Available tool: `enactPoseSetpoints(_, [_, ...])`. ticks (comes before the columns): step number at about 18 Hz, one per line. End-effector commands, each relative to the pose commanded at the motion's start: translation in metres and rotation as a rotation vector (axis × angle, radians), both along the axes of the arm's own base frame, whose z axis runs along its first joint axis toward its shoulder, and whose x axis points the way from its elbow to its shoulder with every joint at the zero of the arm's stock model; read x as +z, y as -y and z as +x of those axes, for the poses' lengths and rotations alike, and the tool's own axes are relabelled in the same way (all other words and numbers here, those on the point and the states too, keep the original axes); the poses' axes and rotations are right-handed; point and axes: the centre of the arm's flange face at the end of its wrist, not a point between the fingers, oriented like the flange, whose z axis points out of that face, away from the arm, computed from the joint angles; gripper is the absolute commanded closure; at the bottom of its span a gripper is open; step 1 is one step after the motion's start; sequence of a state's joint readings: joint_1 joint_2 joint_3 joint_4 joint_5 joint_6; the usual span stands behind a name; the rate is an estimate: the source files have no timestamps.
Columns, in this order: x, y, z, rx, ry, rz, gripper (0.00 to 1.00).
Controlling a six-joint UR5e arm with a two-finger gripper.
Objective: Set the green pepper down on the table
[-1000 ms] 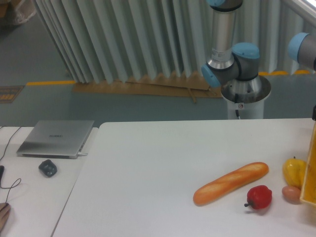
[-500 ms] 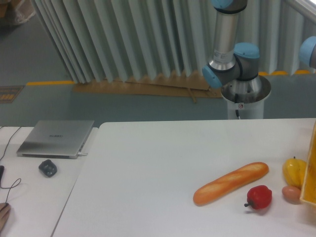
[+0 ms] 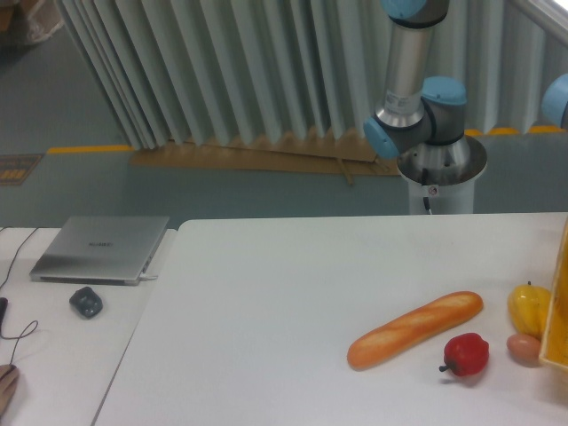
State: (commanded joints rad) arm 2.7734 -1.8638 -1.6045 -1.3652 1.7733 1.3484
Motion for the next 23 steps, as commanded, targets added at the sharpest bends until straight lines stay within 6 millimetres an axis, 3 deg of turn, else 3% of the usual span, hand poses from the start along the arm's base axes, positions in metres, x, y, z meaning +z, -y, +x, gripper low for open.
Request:
enactPoseSetpoints(3, [-0.002, -0.003, -0.001, 0.052, 0.03, 0.095, 0.0])
enactPoseSetpoints(6, [-0.01, 0.01, -0.012, 0.106, 0.059, 0.184, 0.0])
enactPoseSetpoints(11, [-0.003, 0.028, -0.031, 0.117, 0.028, 0.265, 0.0])
enactPoseSetpoints(16, [-0.016, 0.039, -0.027, 0.089, 0.044, 0.19, 0.0])
enactPoseSetpoints(19, [-0.034, 0.034, -0.013, 0.083, 0.076, 0.179, 0.0])
enactPoseSetpoints(23, [-0.03, 0.032, -0.009, 0.073, 0.076, 0.174, 0.0])
